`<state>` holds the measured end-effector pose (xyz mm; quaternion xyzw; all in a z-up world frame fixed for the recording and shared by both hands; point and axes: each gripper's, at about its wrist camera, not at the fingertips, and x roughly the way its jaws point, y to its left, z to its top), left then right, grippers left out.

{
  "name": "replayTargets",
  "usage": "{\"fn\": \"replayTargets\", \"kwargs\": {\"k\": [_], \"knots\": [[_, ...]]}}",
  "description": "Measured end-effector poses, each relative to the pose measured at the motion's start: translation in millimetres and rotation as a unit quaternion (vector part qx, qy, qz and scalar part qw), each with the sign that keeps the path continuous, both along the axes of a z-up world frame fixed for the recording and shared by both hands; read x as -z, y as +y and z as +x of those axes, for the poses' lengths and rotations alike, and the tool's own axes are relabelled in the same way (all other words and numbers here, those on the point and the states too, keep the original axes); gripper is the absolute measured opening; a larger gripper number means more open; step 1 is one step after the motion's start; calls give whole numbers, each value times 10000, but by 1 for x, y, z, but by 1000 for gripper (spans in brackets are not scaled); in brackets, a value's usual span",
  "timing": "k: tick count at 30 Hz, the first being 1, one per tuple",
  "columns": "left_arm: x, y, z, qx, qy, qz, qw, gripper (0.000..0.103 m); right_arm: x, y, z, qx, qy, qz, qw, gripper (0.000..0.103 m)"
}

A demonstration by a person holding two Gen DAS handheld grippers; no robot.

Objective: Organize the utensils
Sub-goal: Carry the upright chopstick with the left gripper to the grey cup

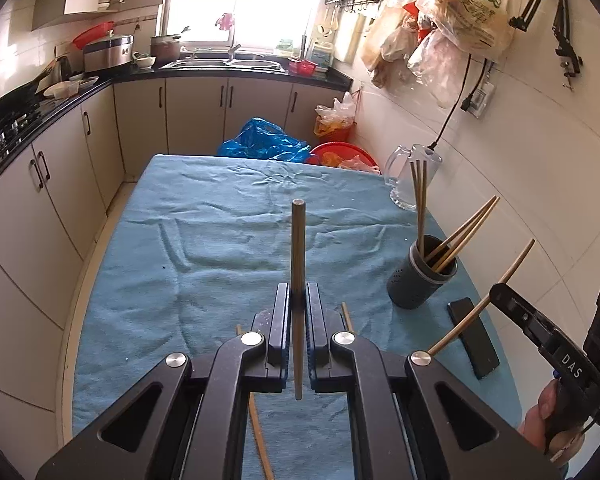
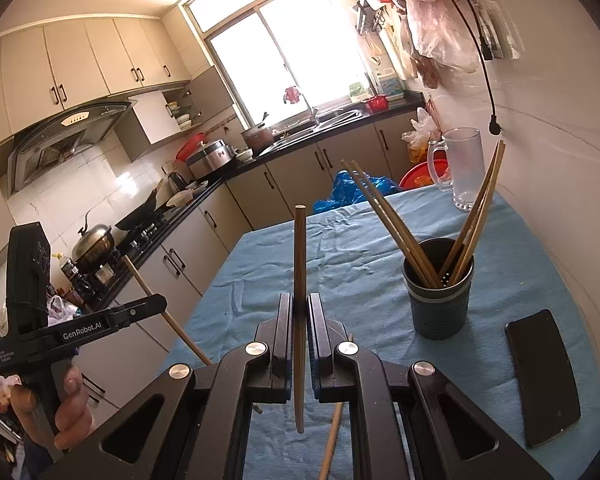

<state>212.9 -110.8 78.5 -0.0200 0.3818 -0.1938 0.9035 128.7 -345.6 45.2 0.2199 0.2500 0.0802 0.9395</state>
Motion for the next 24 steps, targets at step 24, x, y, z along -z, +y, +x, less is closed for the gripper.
{"fn": "replayTargets", "kwargs": {"k": [24], "knots": [[-2,-44,-3,315,11,197,9993,6,0,-37,-20,332,-134,290,9989,7]]}}
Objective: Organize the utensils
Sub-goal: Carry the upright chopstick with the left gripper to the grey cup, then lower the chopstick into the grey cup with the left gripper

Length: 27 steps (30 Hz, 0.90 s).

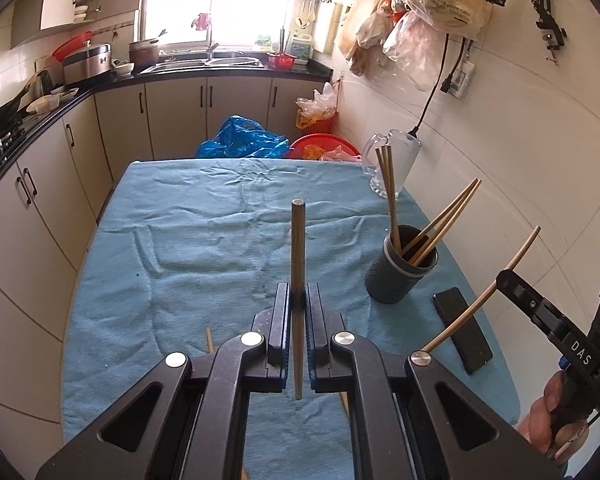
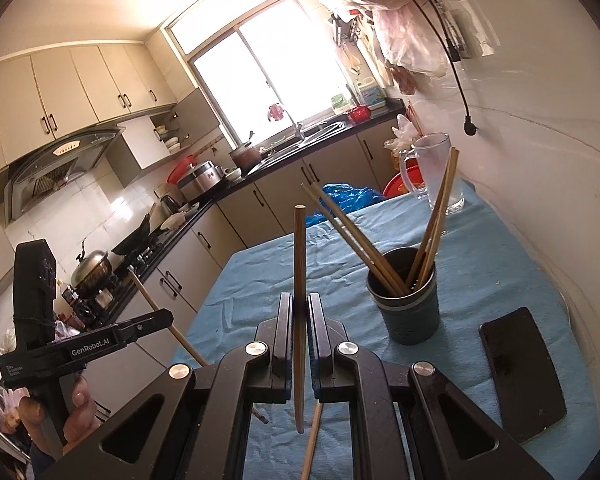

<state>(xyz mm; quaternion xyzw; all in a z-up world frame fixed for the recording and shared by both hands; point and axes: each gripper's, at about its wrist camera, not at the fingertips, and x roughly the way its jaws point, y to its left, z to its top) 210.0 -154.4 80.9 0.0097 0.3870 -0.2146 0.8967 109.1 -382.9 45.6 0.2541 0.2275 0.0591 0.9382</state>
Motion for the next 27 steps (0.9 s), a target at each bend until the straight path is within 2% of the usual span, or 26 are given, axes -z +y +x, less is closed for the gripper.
{"fn": "replayTargets", "kwargs": {"k": [18,27], "knots": [[-11,-36,-3,269,14,-37,9996,6,-6,-38,-23,403,-171,152,9989,7],[-32,-57,-2,474,-95,-146,9987,6,-22,-56,-35,648,-325,56,9974,7]]}}
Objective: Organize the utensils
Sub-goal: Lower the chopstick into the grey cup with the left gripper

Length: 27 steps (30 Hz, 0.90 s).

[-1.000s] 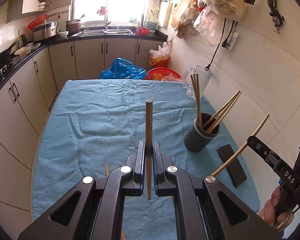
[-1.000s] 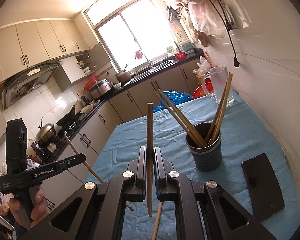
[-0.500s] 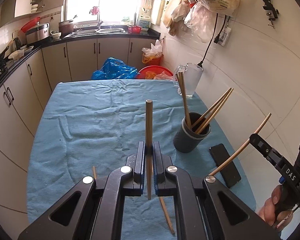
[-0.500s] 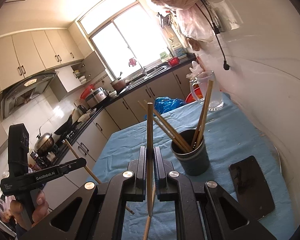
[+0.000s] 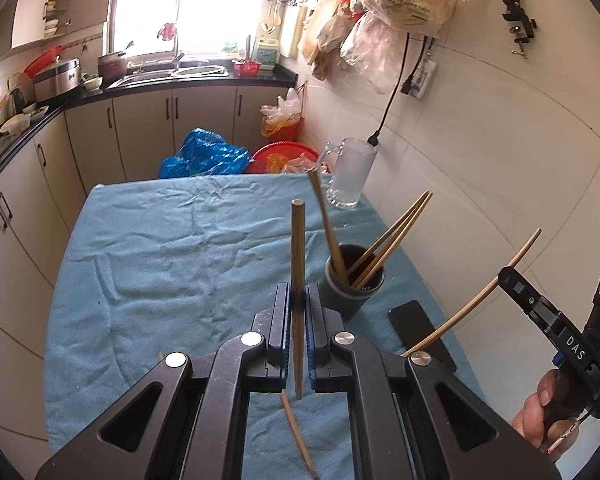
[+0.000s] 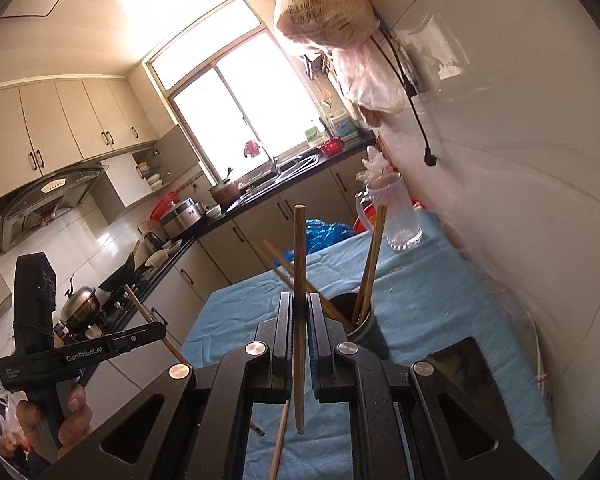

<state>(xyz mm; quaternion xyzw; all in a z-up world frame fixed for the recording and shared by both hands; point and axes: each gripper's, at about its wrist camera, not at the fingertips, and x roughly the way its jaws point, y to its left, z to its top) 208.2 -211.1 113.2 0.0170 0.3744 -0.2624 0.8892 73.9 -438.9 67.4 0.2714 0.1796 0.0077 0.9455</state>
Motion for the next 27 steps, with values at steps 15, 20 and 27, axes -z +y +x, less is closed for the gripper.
{"fn": "replayTargets", "kwargs": {"k": [15,20,27], "knots": [[-51,-37,23,162,-264,-426,9986,6,-44,-28,-1,410,-355,-252,9982,7],[-61,-51,36,212,-324,-552,9977,6,-54,-36,10,533,-405,-288,9973,7],[-60,-72,55,259,-365,-667,9968,6,-58,-45,36,596,-386,-314,9970,7]]}}
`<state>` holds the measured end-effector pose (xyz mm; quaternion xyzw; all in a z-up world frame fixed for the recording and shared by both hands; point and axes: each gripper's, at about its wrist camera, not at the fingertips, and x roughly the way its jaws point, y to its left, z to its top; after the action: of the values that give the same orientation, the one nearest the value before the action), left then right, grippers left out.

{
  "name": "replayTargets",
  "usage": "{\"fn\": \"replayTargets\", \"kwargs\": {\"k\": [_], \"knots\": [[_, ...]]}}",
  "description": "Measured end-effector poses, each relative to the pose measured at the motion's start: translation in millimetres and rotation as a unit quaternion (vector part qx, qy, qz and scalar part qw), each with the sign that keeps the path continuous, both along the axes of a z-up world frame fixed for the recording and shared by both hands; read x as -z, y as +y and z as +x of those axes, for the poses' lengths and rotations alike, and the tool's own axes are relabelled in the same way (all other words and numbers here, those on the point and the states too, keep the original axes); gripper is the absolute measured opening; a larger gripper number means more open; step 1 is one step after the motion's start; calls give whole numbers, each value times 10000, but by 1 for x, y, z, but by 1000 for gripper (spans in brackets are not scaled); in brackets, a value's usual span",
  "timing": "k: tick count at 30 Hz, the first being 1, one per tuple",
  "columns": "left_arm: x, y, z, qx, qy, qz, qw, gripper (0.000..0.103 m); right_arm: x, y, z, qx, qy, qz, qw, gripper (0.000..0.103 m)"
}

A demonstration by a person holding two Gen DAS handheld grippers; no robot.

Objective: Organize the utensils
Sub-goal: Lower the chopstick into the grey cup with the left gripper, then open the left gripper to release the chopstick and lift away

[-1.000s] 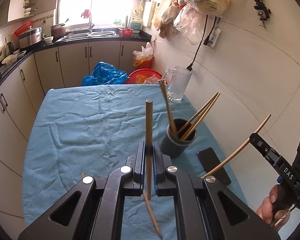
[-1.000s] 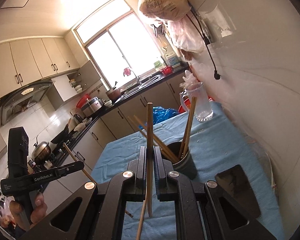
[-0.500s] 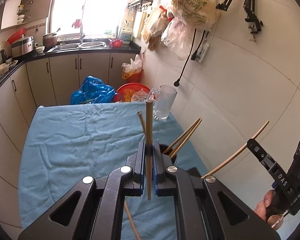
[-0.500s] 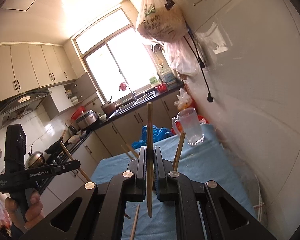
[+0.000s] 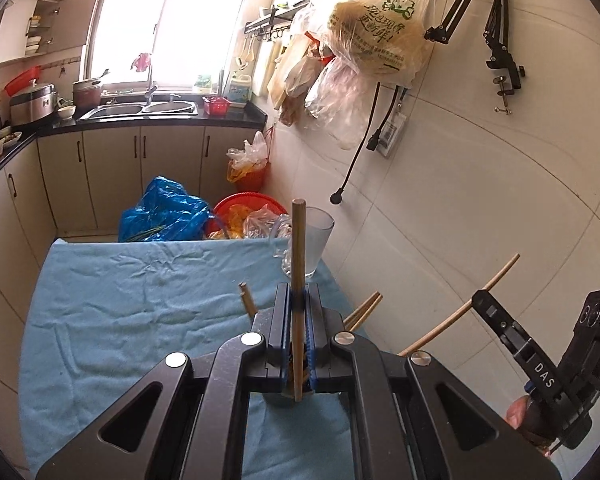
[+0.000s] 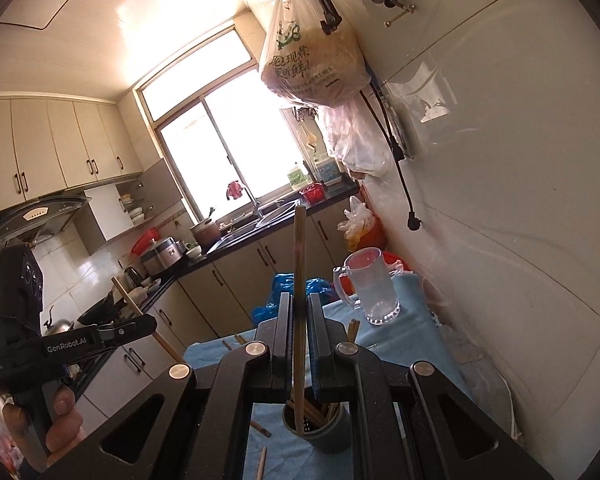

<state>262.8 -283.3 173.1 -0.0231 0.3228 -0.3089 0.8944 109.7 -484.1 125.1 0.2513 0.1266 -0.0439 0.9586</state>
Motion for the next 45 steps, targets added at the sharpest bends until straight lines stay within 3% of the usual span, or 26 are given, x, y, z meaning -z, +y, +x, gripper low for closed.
{"fn": "replayTargets", "kwargs": {"k": [8,22,45], "knots": [[23,-20,24,-17,70,40,10000,6,13,-6,27,26,211,5,9998,7],[71,-20,42,-106,216,187,9995,6,55,2,56,-116,726,-63,9973,7],[112,-21,53,-111,440,315,9985,7,86,6,78,-185,1139,-94,9933,7]]}}
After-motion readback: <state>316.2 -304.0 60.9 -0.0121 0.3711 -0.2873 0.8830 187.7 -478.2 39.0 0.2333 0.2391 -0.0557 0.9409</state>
